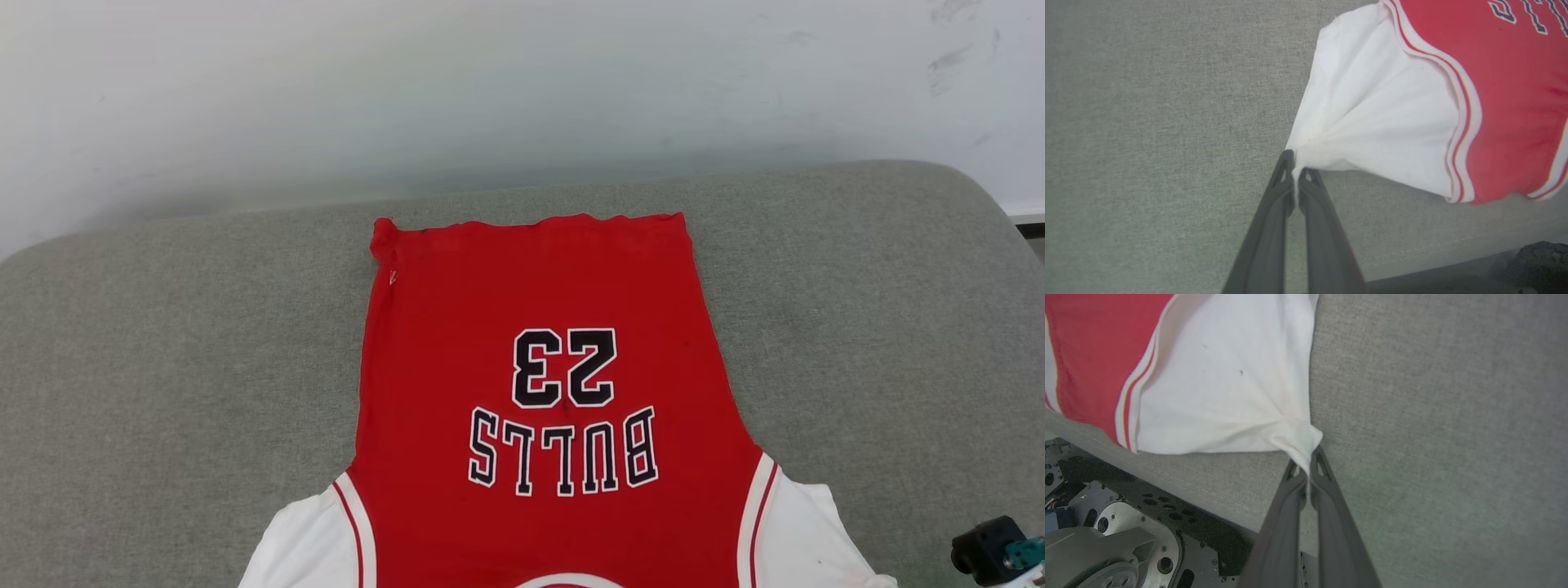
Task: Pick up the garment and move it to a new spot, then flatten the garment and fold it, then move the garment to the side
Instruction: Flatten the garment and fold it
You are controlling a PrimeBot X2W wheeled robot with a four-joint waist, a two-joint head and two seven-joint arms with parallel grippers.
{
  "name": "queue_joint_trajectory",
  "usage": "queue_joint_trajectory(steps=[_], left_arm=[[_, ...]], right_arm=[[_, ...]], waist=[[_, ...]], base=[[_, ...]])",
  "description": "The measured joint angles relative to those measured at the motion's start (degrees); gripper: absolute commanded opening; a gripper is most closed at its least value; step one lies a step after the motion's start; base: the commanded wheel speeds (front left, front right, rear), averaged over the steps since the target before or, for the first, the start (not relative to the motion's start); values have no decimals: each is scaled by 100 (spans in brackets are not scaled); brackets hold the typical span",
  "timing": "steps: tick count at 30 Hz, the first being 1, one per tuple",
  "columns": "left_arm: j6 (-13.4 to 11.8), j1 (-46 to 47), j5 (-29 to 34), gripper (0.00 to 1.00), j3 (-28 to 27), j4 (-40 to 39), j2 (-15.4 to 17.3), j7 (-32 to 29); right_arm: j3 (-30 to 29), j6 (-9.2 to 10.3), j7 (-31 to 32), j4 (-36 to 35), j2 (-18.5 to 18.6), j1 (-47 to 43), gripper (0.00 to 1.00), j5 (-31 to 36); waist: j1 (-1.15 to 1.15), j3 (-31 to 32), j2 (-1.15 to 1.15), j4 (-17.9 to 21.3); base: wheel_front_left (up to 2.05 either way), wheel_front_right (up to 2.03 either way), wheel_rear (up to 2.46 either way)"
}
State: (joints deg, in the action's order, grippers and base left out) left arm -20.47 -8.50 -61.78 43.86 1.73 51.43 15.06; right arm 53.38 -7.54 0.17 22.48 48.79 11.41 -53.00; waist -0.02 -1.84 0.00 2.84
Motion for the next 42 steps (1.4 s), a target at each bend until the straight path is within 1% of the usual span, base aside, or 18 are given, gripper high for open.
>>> queue_joint_trajectory(steps=[3,4,5,6,10,15,19,22,24,26,28,31,36,38,42], left_arm=[[-29,-32,127,0,-121,-97,-53,0],[-48,-18,176,0,-170,-146,-80,0],[-75,16,245,0,-202,-189,-111,0],[-78,62,294,0,-233,-231,-135,0],[-137,209,533,0,-370,-409,-166,0],[-234,338,838,0,-571,-684,-207,0],[-248,464,1031,0,-734,-928,-314,0],[-244,575,1212,0,-762,-1059,-355,0],[-236,676,1329,0,-779,-1137,-401,0],[-216,790,1430,0,-789,-1205,-445,0],[-166,908,1494,0,-777,-1269,-504,0],[-120,1062,1613,0,-771,-1327,-555,0],[-53,1337,1798,0,-781,-1404,-747,0],[-8,1459,1887,0,-787,-1408,-849,0],[97,1648,2045,0,-784,-1399,-1053,0]], right_arm=[[-298,1,153,-76,-47,-153,0,71],[-441,1,188,-109,-80,-165,8,111],[-557,1,242,-165,-109,-166,47,159],[-687,1,286,-220,-129,-164,100,209],[-1374,3,403,-533,-91,53,100,498],[-2429,3,676,-1151,-22,658,100,821],[-3097,3,1187,-1545,-94,1331,100,1136],[-3350,3,1725,-1717,-200,1997,100,1298],[-3393,3,2252,-1690,-275,2534,100,1317],[-3305,2,2800,-1617,-364,3040,100,1341],[-3194,3,3386,-1413,-449,3607,100,1355],[-2922,3,4443,-1068,-521,4334,100,1213],[-2707,4,6016,-444,-579,5220,100,1122],[-2676,3,6466,-286,-599,5453,100,1217],[-2873,4,6979,34,-804,5807,100,1362]], waist=[[0,-31,0,-26],[0,-53,0,-33],[0,-78,0,-41],[0,-106,0,-47],[1,-246,0,-65],[1,-509,0,-120],[2,-791,0,-231],[2,-1037,0,-352],[2,-1222,0,-442],[2,-1413,0,-533],[3,-1606,0,-639],[3,-1881,0,-812],[3,-2335,0,-1114],[3,-2520,0,-1234],[3,-2870,0,-1461]], base=[[0,0,0],[0,0,0],[0,0,0],[0,0,0],[0,0,0],[0,0,0],[0,0,0],[0,0,0],[0,0,0],[0,0,0],[0,0,0],[0,0,0],[0,0,0],[0,0,0],[0,0,0]])
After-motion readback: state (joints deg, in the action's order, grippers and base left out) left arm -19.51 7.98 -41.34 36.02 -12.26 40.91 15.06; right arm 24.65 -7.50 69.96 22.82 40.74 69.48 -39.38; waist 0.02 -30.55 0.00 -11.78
